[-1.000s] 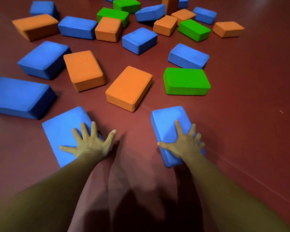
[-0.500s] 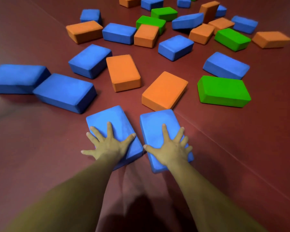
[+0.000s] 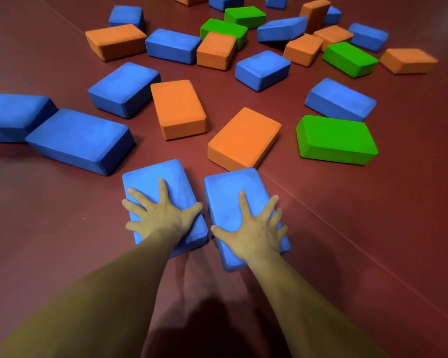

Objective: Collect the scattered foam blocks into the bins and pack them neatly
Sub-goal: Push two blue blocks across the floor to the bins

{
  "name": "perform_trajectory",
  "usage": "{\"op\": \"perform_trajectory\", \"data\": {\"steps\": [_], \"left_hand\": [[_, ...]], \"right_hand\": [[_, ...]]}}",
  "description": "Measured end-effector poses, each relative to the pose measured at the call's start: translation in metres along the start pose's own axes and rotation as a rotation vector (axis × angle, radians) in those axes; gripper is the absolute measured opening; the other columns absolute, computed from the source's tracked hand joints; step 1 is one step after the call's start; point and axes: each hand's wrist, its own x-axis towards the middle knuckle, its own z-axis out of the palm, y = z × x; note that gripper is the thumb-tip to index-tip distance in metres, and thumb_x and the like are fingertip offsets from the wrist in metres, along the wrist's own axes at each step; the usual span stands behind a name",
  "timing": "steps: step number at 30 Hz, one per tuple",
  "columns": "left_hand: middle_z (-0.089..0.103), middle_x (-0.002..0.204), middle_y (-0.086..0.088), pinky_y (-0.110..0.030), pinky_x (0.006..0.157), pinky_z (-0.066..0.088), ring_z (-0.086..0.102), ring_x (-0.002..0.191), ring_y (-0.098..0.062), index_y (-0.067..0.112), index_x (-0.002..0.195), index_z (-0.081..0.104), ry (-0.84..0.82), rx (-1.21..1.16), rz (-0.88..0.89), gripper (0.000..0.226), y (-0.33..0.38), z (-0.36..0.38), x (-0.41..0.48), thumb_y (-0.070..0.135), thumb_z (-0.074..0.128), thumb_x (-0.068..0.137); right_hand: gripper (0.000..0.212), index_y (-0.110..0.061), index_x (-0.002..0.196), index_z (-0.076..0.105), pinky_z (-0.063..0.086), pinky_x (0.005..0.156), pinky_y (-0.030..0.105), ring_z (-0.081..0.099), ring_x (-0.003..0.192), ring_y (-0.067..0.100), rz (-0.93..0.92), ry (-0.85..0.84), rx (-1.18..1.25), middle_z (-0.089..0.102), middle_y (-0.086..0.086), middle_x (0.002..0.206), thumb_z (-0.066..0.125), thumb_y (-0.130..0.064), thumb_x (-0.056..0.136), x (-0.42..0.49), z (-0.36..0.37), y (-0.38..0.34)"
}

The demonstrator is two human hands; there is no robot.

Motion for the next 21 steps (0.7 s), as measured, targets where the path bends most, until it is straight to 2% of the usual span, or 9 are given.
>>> {"op": "perform_trajectory", "data": {"steps": [4, 9, 15, 19, 21], "left_hand": [[-0.019, 0.165, -0.014, -0.068, 0.109, 0.021, -0.013, 0.151, -0.040, 0.051, 0.155, 0.000, 0.004, 0.011, 0.076, 0.118, 0.006, -0.003, -0.002, 0.094, 0.053, 0.059], [-0.016, 0.164, -0.009, -0.065, 0.109, 0.024, -0.009, 0.152, -0.036, 0.053, 0.154, 0.003, -0.025, 0.048, 0.204, 0.121, 0.025, 0.003, -0.023, 0.093, 0.053, 0.051], [-0.015, 0.165, -0.003, -0.063, 0.108, 0.026, -0.007, 0.152, -0.035, 0.051, 0.154, 0.002, -0.033, 0.215, 0.395, 0.119, 0.051, -0.015, -0.070, 0.092, 0.054, 0.056], [-0.012, 0.166, -0.001, -0.064, 0.109, 0.025, -0.006, 0.152, -0.034, 0.051, 0.154, 0.003, -0.064, 0.274, 0.472, 0.118, 0.088, -0.049, -0.121, 0.091, 0.057, 0.057], [-0.010, 0.166, -0.001, -0.063, 0.109, 0.026, -0.004, 0.152, -0.033, 0.050, 0.155, 0.004, -0.080, 0.292, 0.511, 0.118, 0.110, -0.064, -0.159, 0.090, 0.059, 0.058]], "right_hand": [[0.115, -0.051, 0.156, -0.002, 0.019, 0.111, 0.061, 0.013, 0.145, 0.046, -0.001, -0.003, -0.001, -0.011, 0.026, 0.163, 0.047, -0.096, 0.063, 0.001, -0.006, 0.004], [0.112, -0.054, 0.155, 0.002, 0.020, 0.112, 0.061, 0.020, 0.141, 0.044, 0.109, 0.012, 0.139, -0.002, 0.019, 0.164, 0.049, -0.095, 0.063, -0.003, -0.025, 0.027], [0.112, -0.053, 0.155, -0.002, 0.018, 0.113, 0.062, 0.017, 0.145, 0.046, 0.189, -0.042, 0.159, -0.009, 0.012, 0.168, 0.049, -0.094, 0.064, -0.037, -0.067, 0.081], [0.113, -0.053, 0.156, 0.001, 0.022, 0.112, 0.061, 0.019, 0.146, 0.046, 0.293, -0.028, 0.132, -0.006, 0.019, 0.167, 0.048, -0.096, 0.062, -0.075, -0.112, 0.125], [0.112, -0.053, 0.156, 0.009, 0.028, 0.108, 0.059, 0.028, 0.141, 0.047, 0.359, 0.019, 0.110, 0.003, 0.023, 0.166, 0.046, -0.098, 0.060, -0.101, -0.134, 0.146]]}}
